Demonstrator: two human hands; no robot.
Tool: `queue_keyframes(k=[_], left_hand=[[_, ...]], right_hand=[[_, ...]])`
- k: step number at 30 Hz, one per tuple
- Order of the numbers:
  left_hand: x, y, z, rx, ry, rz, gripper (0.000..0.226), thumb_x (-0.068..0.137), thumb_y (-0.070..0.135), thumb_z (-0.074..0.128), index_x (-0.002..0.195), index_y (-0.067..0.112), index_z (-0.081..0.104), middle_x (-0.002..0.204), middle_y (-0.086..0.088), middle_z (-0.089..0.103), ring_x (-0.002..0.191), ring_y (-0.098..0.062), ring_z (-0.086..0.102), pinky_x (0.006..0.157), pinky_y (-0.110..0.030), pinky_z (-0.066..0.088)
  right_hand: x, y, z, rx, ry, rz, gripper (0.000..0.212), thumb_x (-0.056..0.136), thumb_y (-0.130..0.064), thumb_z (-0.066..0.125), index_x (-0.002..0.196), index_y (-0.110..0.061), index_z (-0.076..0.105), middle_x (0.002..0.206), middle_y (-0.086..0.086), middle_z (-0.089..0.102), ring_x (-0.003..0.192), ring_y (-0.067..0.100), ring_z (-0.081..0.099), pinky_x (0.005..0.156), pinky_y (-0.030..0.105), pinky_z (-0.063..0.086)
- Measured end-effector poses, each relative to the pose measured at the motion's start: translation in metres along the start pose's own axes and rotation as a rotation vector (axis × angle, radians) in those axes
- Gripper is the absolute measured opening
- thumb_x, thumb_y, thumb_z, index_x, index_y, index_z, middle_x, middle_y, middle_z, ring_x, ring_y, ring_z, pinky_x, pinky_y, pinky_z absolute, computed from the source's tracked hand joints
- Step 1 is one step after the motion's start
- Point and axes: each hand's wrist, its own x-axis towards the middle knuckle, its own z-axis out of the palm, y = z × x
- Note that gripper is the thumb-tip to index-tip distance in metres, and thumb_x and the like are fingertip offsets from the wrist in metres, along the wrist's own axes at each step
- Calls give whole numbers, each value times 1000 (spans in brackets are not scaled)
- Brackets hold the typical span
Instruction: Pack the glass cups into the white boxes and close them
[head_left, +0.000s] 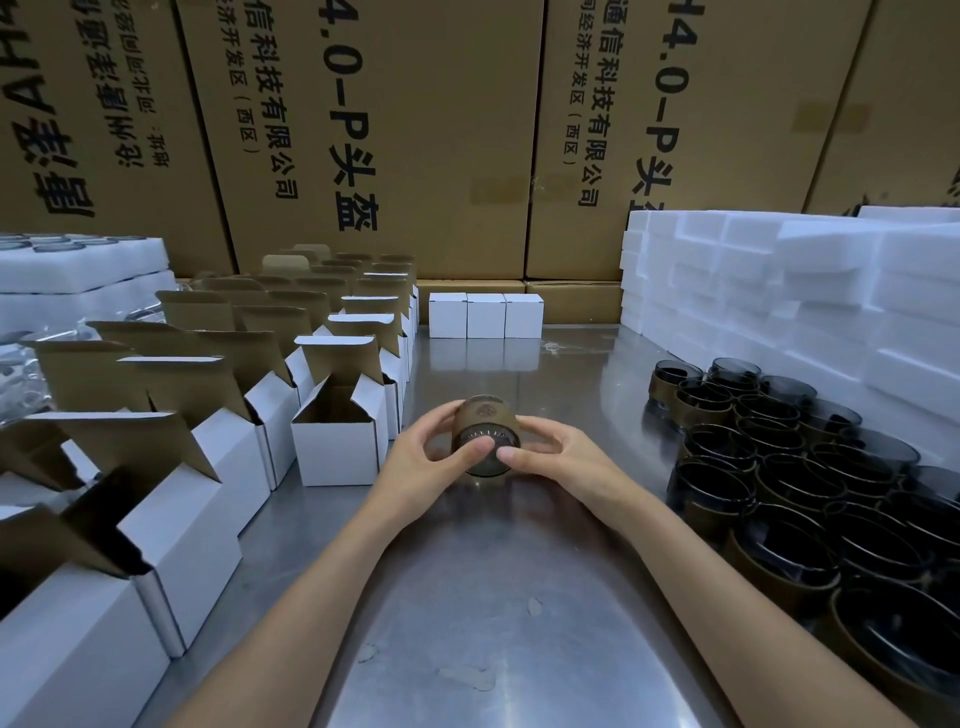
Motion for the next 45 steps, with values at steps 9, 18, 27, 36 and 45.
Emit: queue_keyframes(k=[9, 18, 27, 36, 45], left_hand=[[1, -9, -2, -60, -63, 28, 69, 66, 25, 83, 127, 34, 51, 128, 10, 56, 124, -11, 52, 94, -20, 49], [-6, 0, 7, 265, 108, 244, 60, 73, 12, 80, 125, 25, 53, 121, 9, 58, 112, -10, 56, 97, -31, 48], [-5, -4, 8, 328, 42, 270, 64, 77, 15, 77, 130, 28, 45, 126, 15, 51, 123, -11, 48, 101, -29, 42], [-3, -6, 6, 309, 93, 239, 63, 70, 23, 84, 117, 33, 44, 115, 16, 58, 115, -8, 54, 94, -24, 46], [-4, -2, 9, 403, 107, 310, 63, 73, 23, 81, 125, 30, 47, 122, 13, 55, 115, -9, 51, 93, -21, 43]], right_hand=[[2, 4, -2, 27, 10, -20, 66, 77, 6, 71, 135, -15, 47, 116, 13, 67, 105, 17, 65, 95, 25, 49], [0, 6, 8, -192, 129, -143, 67, 73, -12, 81, 126, -33, 46, 122, 1, 56, 120, 10, 49, 98, 23, 43], [2, 7, 13, -243, 218, -254, 62, 68, -8, 84, 118, -21, 51, 123, -7, 53, 111, 1, 51, 88, 13, 42], [5, 5, 9, -282, 156, -258, 67, 69, -19, 85, 118, -33, 41, 124, -20, 47, 115, -13, 40, 82, -1, 31], [2, 5, 13, -389, 217, -351, 62, 74, -14, 80, 123, -32, 46, 126, -16, 50, 123, 11, 42, 93, 15, 33]])
